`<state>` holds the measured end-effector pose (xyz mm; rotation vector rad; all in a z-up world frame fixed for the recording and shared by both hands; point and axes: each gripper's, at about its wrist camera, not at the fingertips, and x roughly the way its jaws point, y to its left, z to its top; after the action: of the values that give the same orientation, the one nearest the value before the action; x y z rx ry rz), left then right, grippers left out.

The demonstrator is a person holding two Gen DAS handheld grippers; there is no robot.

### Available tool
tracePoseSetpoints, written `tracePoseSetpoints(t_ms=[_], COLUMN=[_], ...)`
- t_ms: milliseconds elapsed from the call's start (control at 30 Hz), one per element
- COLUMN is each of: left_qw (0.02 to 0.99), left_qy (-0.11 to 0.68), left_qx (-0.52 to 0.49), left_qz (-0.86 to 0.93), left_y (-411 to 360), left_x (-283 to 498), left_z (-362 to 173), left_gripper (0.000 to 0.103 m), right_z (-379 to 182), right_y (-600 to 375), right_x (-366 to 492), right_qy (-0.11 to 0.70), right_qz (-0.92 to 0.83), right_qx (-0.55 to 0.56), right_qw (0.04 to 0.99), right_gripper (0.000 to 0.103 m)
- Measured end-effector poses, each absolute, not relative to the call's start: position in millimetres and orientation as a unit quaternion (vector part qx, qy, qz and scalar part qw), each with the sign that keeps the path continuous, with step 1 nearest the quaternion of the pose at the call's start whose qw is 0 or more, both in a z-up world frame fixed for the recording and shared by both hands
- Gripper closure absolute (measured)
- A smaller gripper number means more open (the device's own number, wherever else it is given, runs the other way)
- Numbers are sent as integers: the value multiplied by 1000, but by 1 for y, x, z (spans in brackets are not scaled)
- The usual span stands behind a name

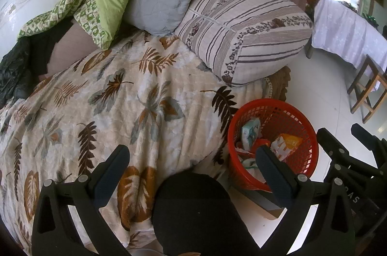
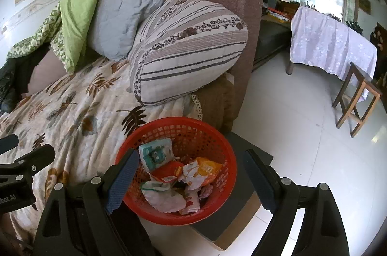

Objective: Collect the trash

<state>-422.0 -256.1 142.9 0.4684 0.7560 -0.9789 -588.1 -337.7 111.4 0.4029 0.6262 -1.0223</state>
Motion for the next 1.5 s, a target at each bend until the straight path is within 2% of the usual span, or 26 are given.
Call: tracePoseSetpoints(t_ms=[1500], left_qw=[780], left_qy=[344], left_qx=[252], left_qz=[-459], left_y=[-261], left_x=[-438], left_z=[132], left_gripper=[0], right_z=[97], right_y=[-338], right_x=[-603], right_qy=[297], right_qz=[-477], right_qx=[215], right_qw=[799], right_gripper=[13])
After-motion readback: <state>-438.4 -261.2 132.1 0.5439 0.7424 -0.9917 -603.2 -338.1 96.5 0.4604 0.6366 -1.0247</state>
